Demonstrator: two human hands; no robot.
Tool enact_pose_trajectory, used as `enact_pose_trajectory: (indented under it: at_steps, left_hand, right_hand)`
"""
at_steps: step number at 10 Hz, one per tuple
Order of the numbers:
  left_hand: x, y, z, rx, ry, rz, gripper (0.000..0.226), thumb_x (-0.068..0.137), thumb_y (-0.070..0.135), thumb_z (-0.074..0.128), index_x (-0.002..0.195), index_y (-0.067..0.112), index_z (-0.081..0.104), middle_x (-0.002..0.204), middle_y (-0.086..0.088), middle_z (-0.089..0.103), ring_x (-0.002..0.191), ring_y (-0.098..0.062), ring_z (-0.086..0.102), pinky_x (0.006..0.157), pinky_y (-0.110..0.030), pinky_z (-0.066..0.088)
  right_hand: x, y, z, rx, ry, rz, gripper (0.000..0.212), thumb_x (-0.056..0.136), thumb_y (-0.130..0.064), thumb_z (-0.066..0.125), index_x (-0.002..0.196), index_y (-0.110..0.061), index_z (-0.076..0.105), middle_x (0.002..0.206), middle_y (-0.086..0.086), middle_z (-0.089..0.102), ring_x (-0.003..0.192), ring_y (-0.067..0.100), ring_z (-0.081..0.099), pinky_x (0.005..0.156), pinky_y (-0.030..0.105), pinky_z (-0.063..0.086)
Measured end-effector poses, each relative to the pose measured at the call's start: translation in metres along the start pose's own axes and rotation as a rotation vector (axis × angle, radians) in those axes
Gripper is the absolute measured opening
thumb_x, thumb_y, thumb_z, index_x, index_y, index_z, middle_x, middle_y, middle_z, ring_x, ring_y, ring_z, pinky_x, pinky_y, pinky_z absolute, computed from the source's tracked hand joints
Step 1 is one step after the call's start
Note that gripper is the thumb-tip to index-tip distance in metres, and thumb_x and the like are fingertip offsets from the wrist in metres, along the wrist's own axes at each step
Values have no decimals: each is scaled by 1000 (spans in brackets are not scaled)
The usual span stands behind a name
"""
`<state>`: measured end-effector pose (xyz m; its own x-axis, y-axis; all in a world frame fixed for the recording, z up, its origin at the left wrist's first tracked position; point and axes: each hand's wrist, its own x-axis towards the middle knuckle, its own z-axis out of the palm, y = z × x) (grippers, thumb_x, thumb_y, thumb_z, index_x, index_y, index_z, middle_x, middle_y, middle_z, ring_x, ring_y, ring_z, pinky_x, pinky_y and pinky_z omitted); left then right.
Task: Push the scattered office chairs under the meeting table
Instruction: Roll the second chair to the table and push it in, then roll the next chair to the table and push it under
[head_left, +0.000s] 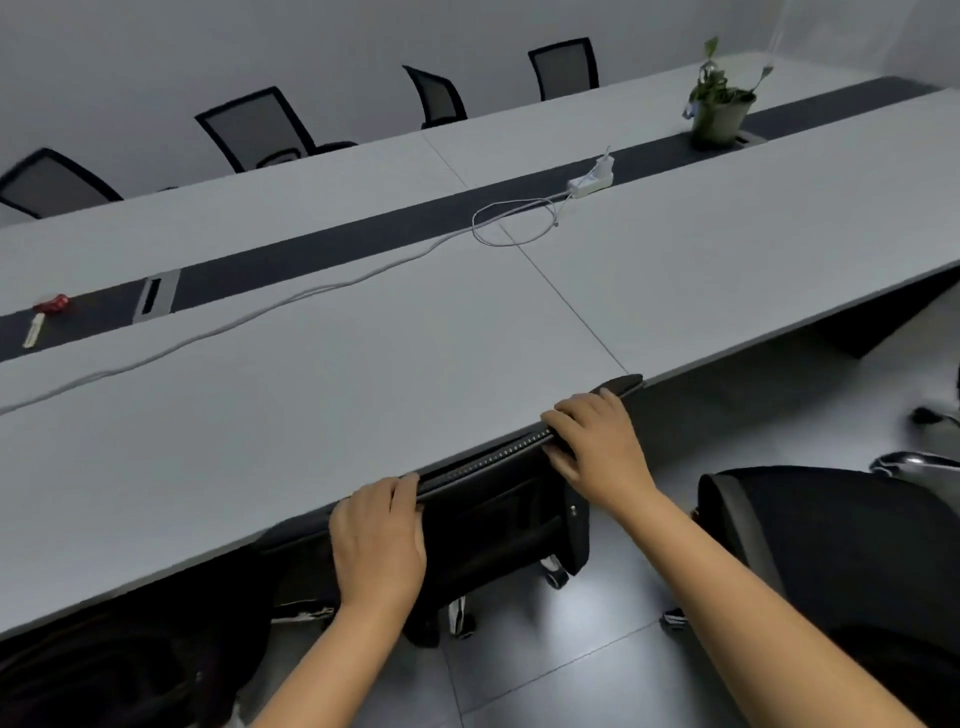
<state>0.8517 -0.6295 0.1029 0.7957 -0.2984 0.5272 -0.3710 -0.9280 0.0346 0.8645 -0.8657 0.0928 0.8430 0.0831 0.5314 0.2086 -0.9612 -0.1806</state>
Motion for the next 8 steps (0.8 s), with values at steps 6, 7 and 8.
enact_pose_trajectory:
  at_steps: [6,7,8]
  left_hand:
    - [-209,149,-1,-920,-1568,159,22,86,2,54,96,21,50,106,-6,55,89,-11,53,62,6,39]
    - [-226,193,-8,-972,-1611,314,20,87,6,53,98,23,49,106,-4,55,93,-13,52,63,7,38]
    - [-244,252,-21,-987,-1609,413,25,88,5,52,92,29,49,105,-3,56,92,-1,52,63,5,39]
  right_hand:
    - [-420,-211,-109,462,19,1700,54,37,-99,11,91,-88,9,106,-63,31,113,-21,28,84,-10,23]
    - [-459,-223,-130,466,167,1841,63,31,-100,14,86,-87,-13,104,-61,35,115,-17,21,82,-9,28]
    - [-494,-207,-165,442,245,1899,64,30,-99,19,93,-87,10,120,-23,38,105,-23,38,80,-3,34]
